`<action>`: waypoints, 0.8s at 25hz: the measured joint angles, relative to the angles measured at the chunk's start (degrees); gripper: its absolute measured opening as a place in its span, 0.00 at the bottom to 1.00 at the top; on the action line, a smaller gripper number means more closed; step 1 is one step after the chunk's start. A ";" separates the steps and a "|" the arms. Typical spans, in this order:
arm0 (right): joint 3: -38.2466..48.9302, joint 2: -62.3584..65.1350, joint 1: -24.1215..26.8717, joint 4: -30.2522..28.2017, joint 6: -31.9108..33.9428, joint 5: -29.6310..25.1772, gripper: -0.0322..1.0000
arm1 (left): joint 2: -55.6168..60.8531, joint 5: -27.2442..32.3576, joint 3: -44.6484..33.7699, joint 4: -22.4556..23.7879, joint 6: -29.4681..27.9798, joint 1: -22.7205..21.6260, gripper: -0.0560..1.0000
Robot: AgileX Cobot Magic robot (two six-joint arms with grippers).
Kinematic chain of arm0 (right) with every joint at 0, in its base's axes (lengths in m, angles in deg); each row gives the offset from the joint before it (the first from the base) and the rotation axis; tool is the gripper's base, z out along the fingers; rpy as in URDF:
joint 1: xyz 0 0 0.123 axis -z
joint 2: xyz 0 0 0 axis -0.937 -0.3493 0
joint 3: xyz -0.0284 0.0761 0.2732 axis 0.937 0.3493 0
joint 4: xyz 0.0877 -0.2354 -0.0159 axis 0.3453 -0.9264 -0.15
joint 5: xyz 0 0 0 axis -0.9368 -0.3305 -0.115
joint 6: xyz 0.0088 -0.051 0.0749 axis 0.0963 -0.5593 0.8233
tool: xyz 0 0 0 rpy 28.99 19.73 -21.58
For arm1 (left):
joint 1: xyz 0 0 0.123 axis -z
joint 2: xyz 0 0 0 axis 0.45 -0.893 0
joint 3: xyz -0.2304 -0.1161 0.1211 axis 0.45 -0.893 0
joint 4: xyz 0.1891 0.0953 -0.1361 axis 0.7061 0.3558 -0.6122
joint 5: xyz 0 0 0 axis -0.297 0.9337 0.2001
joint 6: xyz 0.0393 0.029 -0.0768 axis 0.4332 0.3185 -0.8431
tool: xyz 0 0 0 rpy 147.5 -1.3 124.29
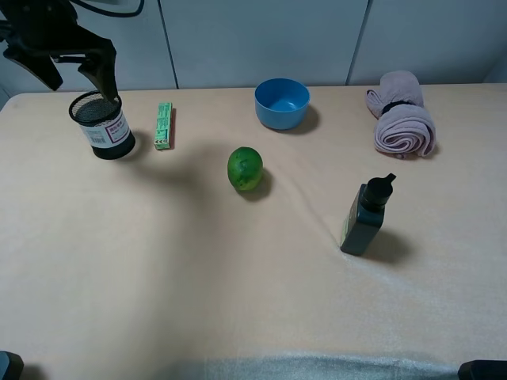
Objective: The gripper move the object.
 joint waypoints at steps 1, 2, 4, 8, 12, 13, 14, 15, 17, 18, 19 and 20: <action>0.00 0.00 0.00 0.00 0.00 0.00 0.70 | 0.83 1.02 0.00 0.00 -0.07 0.00 0.90; 0.00 0.00 0.00 0.00 0.00 0.00 0.70 | 1.74 2.10 0.00 0.00 -0.12 0.00 0.93; 0.00 0.00 0.00 0.00 0.00 0.00 0.70 | 3.28 3.95 0.00 0.00 -0.12 0.00 0.96; 0.00 0.00 0.00 0.00 0.00 0.00 0.70 | 6.53 8.20 0.00 0.00 -0.12 0.00 0.99; 0.00 0.00 0.00 0.00 0.00 0.00 0.70 | 10.05 8.88 0.00 0.00 -0.18 0.00 0.99; 0.00 0.00 0.00 0.00 0.00 0.00 0.70 | 10.89 8.88 0.00 0.00 -0.18 0.00 0.99; 0.00 0.00 0.00 0.00 0.00 0.00 0.70 | 12.04 8.88 0.00 0.00 -0.03 0.00 0.99; 0.00 0.00 0.00 0.00 0.00 0.00 0.70 | 12.95 8.93 0.00 -0.06 0.21 0.00 0.99; 0.00 0.00 0.00 0.00 0.00 0.00 0.70 | 15.69 8.93 -0.86 -0.58 0.39 0.00 0.99; 0.00 0.00 0.00 0.00 0.00 0.00 0.70 | 17.29 8.93 -1.48 -0.97 0.55 0.00 0.99; 0.00 0.00 0.00 0.00 0.00 0.00 0.70 | 18.77 8.99 -2.35 -1.15 0.61 0.00 0.99; 0.00 0.00 0.00 0.00 0.00 0.00 0.70 | 20.38 8.99 -3.17 -1.36 0.68 0.00 0.99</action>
